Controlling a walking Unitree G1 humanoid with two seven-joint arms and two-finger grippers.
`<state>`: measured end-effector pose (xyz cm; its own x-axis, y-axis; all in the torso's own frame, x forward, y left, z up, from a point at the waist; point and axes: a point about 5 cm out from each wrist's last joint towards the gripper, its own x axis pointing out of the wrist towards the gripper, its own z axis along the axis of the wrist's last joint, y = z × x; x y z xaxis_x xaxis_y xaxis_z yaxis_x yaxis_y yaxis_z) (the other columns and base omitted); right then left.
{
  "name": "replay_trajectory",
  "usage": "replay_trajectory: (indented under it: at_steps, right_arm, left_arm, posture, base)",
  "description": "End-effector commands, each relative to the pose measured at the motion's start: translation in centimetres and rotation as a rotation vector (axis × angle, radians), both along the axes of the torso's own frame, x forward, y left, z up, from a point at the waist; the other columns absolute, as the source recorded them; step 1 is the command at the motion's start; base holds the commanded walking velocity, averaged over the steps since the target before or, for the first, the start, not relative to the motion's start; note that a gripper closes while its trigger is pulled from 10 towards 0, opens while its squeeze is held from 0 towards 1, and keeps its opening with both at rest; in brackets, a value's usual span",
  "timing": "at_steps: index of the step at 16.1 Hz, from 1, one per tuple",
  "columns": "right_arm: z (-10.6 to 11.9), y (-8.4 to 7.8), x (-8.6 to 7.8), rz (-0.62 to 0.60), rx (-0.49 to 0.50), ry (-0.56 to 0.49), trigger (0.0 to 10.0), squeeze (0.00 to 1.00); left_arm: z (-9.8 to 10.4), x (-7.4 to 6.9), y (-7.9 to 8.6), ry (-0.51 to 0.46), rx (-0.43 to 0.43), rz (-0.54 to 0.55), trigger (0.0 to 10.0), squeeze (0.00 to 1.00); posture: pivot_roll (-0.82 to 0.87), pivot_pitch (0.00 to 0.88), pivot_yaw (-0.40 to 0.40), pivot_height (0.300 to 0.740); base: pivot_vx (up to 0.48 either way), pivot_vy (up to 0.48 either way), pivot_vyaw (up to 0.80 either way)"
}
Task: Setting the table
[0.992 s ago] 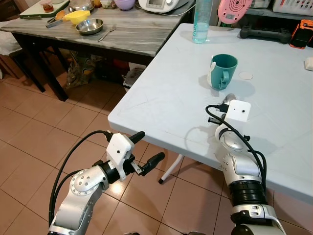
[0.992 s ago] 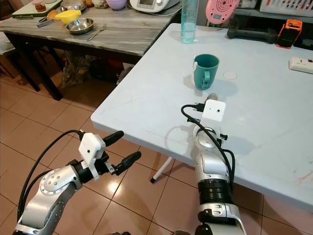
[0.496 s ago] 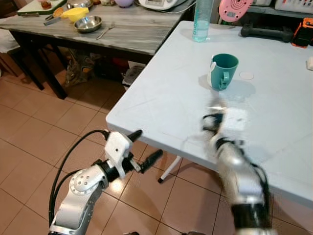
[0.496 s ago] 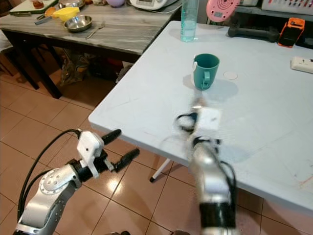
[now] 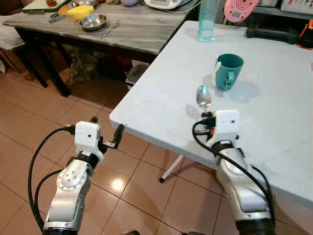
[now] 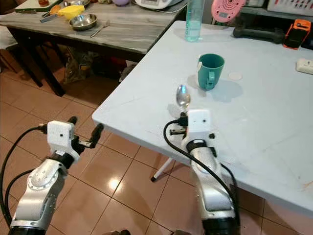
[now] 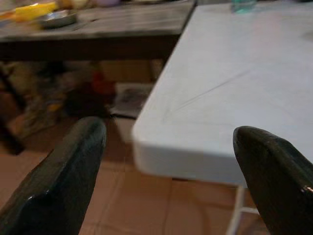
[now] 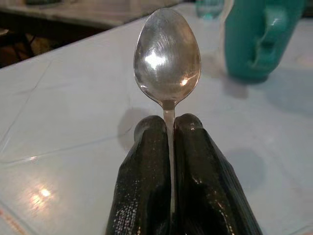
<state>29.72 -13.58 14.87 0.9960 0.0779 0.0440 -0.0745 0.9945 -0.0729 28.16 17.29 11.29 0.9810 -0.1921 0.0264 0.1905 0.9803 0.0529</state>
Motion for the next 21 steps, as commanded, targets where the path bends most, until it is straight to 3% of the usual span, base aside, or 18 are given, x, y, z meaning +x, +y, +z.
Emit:
replay_trajectory:
  at_steps: [1,5,12,21]
  right_arm:
    - [1.3,-0.7,-0.5,-0.021,-0.029,-0.084,10.0,0.00]
    - [1.1,-2.0,-0.8,-0.063,-0.048,-0.068,10.0,0.00]
    - [0.8,-1.8,-0.9,-0.069,-0.046,-0.063,10.0,0.00]
    - [0.9,-1.6,-0.8,-0.069,-0.047,-0.073,10.0,0.00]
  left_arm:
    - [-0.7,-0.3,0.3,0.028,-0.001,0.028,10.0,0.00]
    - [-0.6,0.4,-0.2,0.023,0.003,0.037,10.0,0.00]
    - [-0.5,0.8,-1.2,0.008,-0.004,-0.004,10.0,0.00]
    - [-0.6,0.6,-1.5,-0.005,0.004,-0.024,10.0,0.00]
  posture:
    - [-0.04,0.116,0.066,0.740]
    - [-0.06,0.114,0.068,0.740]
    - [-0.07,0.103,0.076,0.740]
    - [-0.06,0.105,0.081,0.740]
  base:
    - [0.000,0.000,0.00]
    - [0.000,0.000,0.00]
    - [0.000,0.000,-0.73]
    - [0.000,0.280,-0.73]
